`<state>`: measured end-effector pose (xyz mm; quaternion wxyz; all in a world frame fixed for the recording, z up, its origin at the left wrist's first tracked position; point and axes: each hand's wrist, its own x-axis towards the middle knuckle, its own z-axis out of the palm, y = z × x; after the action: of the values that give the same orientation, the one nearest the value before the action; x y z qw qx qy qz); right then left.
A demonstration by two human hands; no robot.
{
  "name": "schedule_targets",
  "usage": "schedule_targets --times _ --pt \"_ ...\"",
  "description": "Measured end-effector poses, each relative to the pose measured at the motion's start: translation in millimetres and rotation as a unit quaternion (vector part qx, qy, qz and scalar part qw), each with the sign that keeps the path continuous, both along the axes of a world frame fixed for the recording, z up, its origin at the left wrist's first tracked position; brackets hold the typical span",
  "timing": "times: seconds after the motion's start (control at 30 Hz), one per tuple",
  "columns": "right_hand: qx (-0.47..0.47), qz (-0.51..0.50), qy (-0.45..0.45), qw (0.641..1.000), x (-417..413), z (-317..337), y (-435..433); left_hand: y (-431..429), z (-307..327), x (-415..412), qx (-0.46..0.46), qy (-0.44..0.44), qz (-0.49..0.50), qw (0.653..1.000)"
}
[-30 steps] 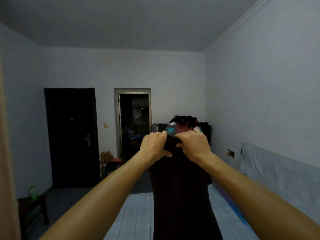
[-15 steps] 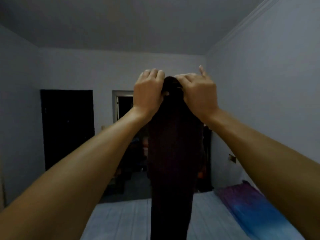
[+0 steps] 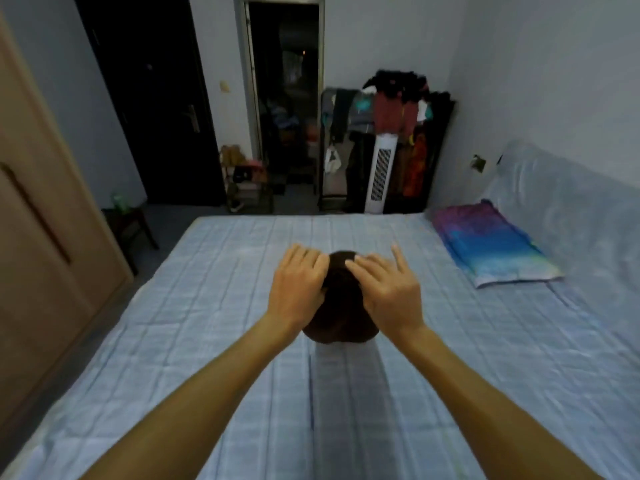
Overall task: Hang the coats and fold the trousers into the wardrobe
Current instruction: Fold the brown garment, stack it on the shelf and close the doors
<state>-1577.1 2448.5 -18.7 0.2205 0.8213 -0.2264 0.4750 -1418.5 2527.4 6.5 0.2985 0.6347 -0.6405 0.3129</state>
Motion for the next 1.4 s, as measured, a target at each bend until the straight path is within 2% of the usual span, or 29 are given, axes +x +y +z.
schedule_targets --times 0.17,0.3,0.53,0.73,0.9,1.1,1.23,1.4 --pt "0.109 -0.004 0.043 0.993 -42 -134 119 110 -125 -36 0.161 0.036 -0.032 0.986" --pt "0.199 -0.014 0.078 0.977 -71 -202 213 201 -191 -60 0.236 0.092 -0.056 0.966" --pt "0.267 -0.028 0.098 0.958 -100 -261 356 335 -257 -90 0.328 0.124 -0.077 0.933" --pt "0.329 -0.025 0.135 0.934 -130 -290 429 403 -285 -113 0.422 0.12 -0.1 0.893" --pt "0.361 -0.045 0.119 0.924 -135 -283 425 394 -272 -118 0.401 0.136 -0.124 0.897" --pt "0.374 -0.05 0.118 0.918 -117 -275 357 330 -257 -99 0.398 0.158 -0.121 0.896" --pt "0.394 -0.089 0.117 0.907 -90 -281 293 262 -269 -76 0.388 0.164 -0.088 0.903" --pt "0.407 -0.15 0.05 0.899 -52 -301 218 173 -306 -53 0.309 0.184 0.01 0.933"
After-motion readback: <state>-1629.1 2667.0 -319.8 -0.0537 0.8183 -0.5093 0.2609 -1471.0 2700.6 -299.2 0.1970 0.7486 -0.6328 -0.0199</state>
